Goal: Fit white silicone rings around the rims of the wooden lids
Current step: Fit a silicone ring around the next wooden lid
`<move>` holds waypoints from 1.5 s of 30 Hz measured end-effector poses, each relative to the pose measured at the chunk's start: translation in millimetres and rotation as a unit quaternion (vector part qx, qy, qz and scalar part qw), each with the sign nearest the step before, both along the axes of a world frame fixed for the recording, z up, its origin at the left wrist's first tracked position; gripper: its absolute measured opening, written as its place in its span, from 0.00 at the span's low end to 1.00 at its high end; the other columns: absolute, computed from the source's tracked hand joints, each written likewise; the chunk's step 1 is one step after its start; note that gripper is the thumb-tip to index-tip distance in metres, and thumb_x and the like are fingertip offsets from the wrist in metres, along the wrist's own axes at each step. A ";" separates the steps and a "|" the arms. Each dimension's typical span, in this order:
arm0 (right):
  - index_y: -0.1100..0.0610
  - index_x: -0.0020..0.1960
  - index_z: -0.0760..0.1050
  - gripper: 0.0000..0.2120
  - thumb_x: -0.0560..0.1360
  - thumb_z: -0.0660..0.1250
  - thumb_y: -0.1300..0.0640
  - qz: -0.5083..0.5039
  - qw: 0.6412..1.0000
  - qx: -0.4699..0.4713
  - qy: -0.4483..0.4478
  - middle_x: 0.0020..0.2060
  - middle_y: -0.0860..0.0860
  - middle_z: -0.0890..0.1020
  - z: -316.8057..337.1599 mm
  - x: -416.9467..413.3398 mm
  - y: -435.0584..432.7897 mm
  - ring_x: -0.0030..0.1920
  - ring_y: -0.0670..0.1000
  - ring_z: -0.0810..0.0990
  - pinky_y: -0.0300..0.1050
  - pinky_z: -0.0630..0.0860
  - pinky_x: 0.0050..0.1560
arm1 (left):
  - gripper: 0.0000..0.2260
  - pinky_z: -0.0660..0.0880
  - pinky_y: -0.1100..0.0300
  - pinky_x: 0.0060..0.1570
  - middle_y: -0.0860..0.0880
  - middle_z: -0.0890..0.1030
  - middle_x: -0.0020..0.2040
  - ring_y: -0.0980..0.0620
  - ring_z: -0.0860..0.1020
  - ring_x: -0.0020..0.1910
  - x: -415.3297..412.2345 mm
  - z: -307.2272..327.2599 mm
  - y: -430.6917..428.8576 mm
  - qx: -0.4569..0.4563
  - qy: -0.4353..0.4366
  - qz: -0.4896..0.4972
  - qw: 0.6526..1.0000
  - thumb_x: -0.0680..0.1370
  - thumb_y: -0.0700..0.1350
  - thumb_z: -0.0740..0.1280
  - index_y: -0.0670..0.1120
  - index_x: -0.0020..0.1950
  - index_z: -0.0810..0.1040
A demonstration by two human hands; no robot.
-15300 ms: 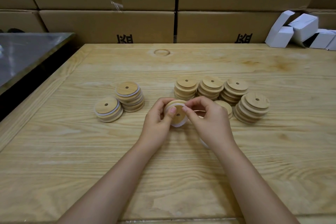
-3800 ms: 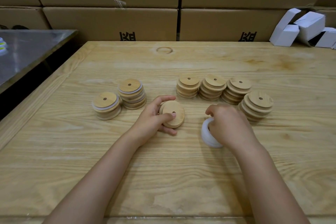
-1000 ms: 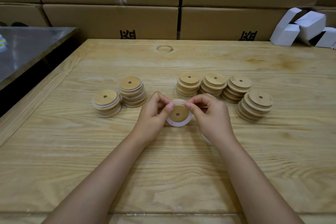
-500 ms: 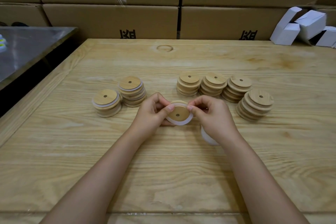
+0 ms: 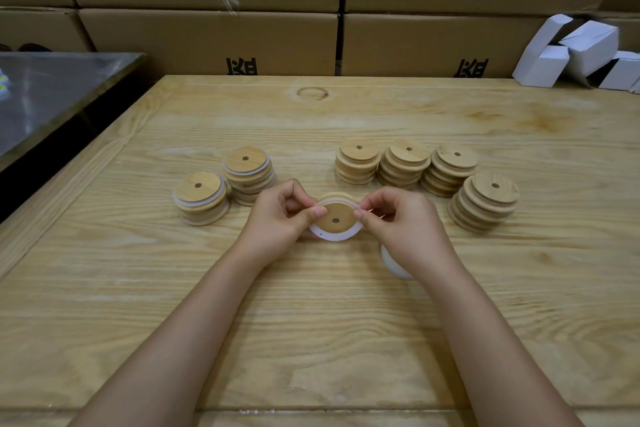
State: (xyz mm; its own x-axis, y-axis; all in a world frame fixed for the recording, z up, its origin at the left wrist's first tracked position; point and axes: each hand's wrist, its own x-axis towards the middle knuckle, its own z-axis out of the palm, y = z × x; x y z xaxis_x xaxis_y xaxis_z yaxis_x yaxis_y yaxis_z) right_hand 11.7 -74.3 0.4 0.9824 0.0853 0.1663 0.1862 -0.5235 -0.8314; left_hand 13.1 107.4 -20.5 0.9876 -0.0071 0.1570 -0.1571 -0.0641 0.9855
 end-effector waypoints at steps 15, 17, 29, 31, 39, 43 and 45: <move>0.53 0.37 0.80 0.06 0.71 0.72 0.61 -0.020 0.978 0.205 0.008 0.32 0.48 0.83 8.5 -3.6 6.2 0.36 0.44 0.81 0.33 0.76 0.41 | 0.08 0.80 0.53 0.31 0.47 0.82 0.32 0.50 0.82 0.35 2.7 3.4 -0.4 -0.171 -0.010 0.012 0.985 0.70 0.37 0.68 0.41 0.37 0.69; 0.56 0.38 0.81 0.04 0.70 0.72 0.63 -0.008 0.967 0.255 0.023 0.31 0.49 0.83 10.1 -4.4 6.6 0.35 0.45 0.81 0.32 0.76 0.39 | 0.08 0.80 0.53 0.30 0.46 0.81 0.32 0.49 0.82 0.34 2.4 4.0 0.4 -0.198 -0.004 0.005 0.980 0.68 0.40 0.68 0.41 0.37 0.69; 0.59 0.40 0.80 0.03 0.70 0.72 0.65 0.023 0.968 0.249 0.009 0.37 0.49 0.84 8.7 -6.9 7.5 0.38 0.44 0.81 0.38 0.78 0.45 | 0.12 0.79 0.55 0.32 0.45 0.84 0.37 0.48 0.83 0.37 3.3 6.4 9.7 -0.180 0.019 -0.072 0.981 0.70 0.41 0.67 0.44 0.51 0.71; 0.57 0.39 0.80 0.04 0.71 0.72 0.65 0.022 0.972 0.235 0.002 0.37 0.49 0.84 8.4 -6.6 7.5 0.39 0.44 0.81 0.38 0.78 0.45 | 0.19 0.80 0.55 0.34 0.44 0.84 0.40 0.48 0.83 0.39 3.4 7.0 12.5 -0.155 0.024 -0.085 0.984 0.70 0.40 0.67 0.47 0.60 0.71; 0.54 0.39 0.78 0.05 0.71 0.70 0.61 0.002 0.990 0.141 -0.024 0.34 0.46 0.81 6.3 -4.5 3.9 0.36 0.43 0.78 0.40 0.75 0.39 | 0.10 0.81 0.55 0.36 0.46 0.81 0.45 0.50 0.82 0.41 -3.9 -0.9 -16.8 -0.038 0.017 -0.110 0.993 0.73 0.36 0.68 0.43 0.53 0.77; 0.53 0.41 0.77 0.03 0.72 0.70 0.58 -0.021 0.992 0.005 -0.121 0.37 0.44 0.80 1.6 -6.8 11.9 0.39 0.43 0.76 0.35 0.71 0.41 | 0.04 0.79 0.55 0.37 0.47 0.81 0.43 0.54 0.80 0.38 -0.9 -1.7 -14.3 -0.027 0.019 -0.059 0.998 0.75 0.39 0.66 0.44 0.49 0.75; 0.56 0.42 0.78 0.03 0.72 0.70 0.58 -0.035 0.987 -0.026 -0.152 0.38 0.46 0.80 -0.9 -7.8 14.8 0.39 0.44 0.76 0.37 0.71 0.42 | 0.03 0.80 0.55 0.36 0.47 0.80 0.42 0.53 0.80 0.38 -0.3 -2.3 -13.2 -0.040 0.021 -0.049 0.998 0.75 0.39 0.66 0.44 0.48 0.74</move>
